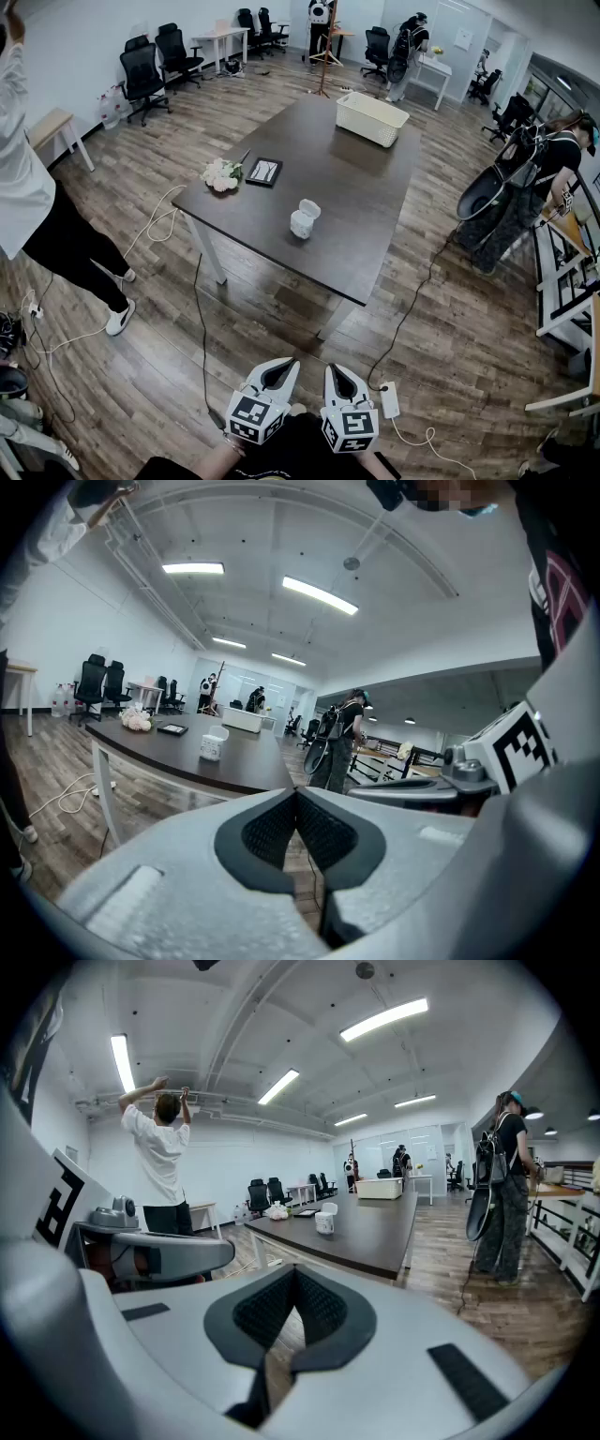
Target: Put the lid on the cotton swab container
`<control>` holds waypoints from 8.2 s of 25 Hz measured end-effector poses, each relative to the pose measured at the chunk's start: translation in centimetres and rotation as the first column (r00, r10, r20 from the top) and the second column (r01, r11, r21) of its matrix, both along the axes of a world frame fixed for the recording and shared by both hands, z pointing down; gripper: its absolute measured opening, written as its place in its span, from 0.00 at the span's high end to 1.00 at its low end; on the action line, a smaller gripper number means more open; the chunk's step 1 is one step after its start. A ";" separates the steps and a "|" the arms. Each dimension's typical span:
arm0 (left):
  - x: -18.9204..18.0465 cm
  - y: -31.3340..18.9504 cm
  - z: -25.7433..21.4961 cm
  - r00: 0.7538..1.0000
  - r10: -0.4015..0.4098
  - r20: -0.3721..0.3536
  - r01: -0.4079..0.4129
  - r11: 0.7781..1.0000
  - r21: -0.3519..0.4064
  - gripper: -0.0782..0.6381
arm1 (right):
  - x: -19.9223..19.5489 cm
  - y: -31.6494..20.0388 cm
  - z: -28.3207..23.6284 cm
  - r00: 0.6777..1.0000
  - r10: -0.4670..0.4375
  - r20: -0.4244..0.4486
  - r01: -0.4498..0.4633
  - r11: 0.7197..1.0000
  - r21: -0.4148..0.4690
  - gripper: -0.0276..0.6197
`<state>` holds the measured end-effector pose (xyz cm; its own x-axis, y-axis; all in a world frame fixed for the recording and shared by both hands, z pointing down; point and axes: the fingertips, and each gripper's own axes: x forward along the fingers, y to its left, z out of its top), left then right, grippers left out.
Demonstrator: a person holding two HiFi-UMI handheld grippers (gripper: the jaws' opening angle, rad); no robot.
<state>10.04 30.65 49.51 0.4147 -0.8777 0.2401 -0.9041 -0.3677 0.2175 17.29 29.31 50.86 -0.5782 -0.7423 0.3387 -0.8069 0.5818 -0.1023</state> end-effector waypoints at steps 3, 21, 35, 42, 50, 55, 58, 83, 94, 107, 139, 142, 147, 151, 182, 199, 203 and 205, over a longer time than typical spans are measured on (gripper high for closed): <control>0.5 0.3 0.5 1.000 0.007 -0.002 -0.007 1.000 -0.008 0.88 | -0.1 0.4 0.4 1.000 -0.021 -0.020 0.021 1.000 0.002 0.95; 0.9 0.6 1.3 1.000 -0.025 -0.012 0.024 0.999 -0.034 0.88 | 0.0 0.0 1.1 0.998 -0.053 0.037 0.053 0.998 -0.014 0.95; -2.3 -5.8 0.5 1.000 0.007 -0.004 -0.007 1.000 -0.009 0.88 | -3.2 -5.3 0.7 0.998 -0.053 0.022 0.053 0.999 0.005 0.95; -4.4 -9.6 0.4 0.999 0.053 -0.006 -0.054 0.999 -0.007 0.88 | -5.9 -8.7 0.8 1.000 -0.028 0.006 0.028 1.000 0.000 0.95; -7.7 -13.8 0.7 0.991 0.135 -0.001 -0.135 0.991 -0.005 0.88 | -9.6 -12.7 0.7 0.999 0.039 0.001 -0.039 0.999 0.010 0.95; -9.7 -15.9 0.5 0.980 0.198 0.010 -0.198 0.980 -0.001 0.88 | -12.2 -14.1 1.0 0.997 0.077 0.003 -0.077 0.997 0.001 0.95; -10.8 -16.8 0.6 0.973 0.229 0.011 -0.229 0.973 -0.004 0.88 | -13.6 -14.8 0.9 0.995 0.100 0.006 -0.100 0.995 0.003 0.95; -13.5 -22.5 1.6 0.988 0.151 0.008 -0.151 0.987 -0.048 0.88 | -13.8 -21.8 0.7 0.995 0.097 0.013 -0.097 0.995 -0.011 0.95; -12.6 -29.0 2.7 0.999 0.039 0.005 -0.039 0.996 -0.078 0.88 | -12.7 -30.1 0.6 1.000 -0.004 0.024 0.005 1.000 -0.017 0.95; -11.6 -35.4 4.0 0.997 -0.057 0.044 0.062 0.992 -0.111 0.88 | -11.2 -37.1 1.6 0.993 -0.069 0.092 0.073 0.996 -0.044 0.95; -18.6 -44.1 8.1 0.970 0.233 0.064 -0.208 0.940 -0.271 0.88 | -12.0 -44.9 1.7 0.977 0.175 0.121 -0.156 0.976 -0.153 0.95; -18.1 -43.6 8.8 0.932 0.359 0.050 -0.327 0.892 -0.311 0.72 | -11.9 -46.6 2.1 0.973 0.198 0.121 -0.176 0.969 -0.176 0.95; -16.7 -43.1 9.7 0.827 0.550 0.116 -0.491 0.806 -0.331 0.64 | -11.7 -48.3 2.0 0.964 0.232 0.131 -0.204 0.959 -0.195 0.95; -15.6 -43.0 10.6 0.723 0.675 0.146 -0.604 0.720 -0.342 0.56 | -11.7 -48.4 2.6 0.964 0.236 0.121 -0.207 0.954 -0.217 0.95; -11.9 -43.7 12.8 0.458 0.873 0.168 -0.796 0.487 -0.360 0.54 | -14.5 -48.9 6.0 0.958 0.075 0.278 0.073 0.869 -0.489 0.95; -12.0 -43.6 13.0 0.465 0.869 0.169 -0.788 0.494 -0.368 0.54 | -16.2 -45.3 5.6 0.981 -0.029 0.190 0.115 0.882 -0.457 0.95; -12.0 -43.5 13.0 0.459 0.871 0.173 -0.789 0.489 -0.371 0.54 | -16.5 -45.0 5.2 0.996 -0.084 0.044 0.094 0.915 -0.393 0.95; -11.9 -43.5 13.1 0.455 0.873 0.174 -0.790 0.487 -0.373 0.54 | -16.6 -44.8 5.1 0.995 -0.097 -0.023 0.083 0.932 -0.354 0.95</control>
<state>-1.91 -12.83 62.61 0.7838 -0.0573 0.6184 -0.2105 -0.9613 0.1778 0.65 -15.54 55.97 -0.6178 -0.5167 0.5927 -0.7604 0.5845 -0.2829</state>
